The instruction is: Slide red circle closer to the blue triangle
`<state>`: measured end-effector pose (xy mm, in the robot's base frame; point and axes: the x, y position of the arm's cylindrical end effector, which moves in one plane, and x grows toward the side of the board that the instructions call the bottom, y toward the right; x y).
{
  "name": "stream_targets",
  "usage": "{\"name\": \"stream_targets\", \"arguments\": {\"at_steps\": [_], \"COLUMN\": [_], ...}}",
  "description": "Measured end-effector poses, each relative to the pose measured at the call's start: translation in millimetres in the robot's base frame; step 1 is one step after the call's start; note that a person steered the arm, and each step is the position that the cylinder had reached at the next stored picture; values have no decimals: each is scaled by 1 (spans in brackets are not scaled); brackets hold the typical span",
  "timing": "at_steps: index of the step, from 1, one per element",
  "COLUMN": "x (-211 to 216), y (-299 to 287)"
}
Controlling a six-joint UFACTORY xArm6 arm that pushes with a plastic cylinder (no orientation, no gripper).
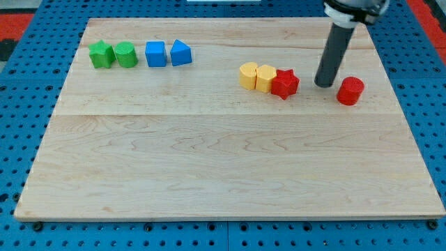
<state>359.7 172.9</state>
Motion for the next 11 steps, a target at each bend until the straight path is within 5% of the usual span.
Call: {"name": "stream_targets", "arguments": {"at_steps": [1, 2, 4, 8, 11], "x": [-24, 71, 72, 67, 76], "y": [55, 52, -121, -124, -210]}}
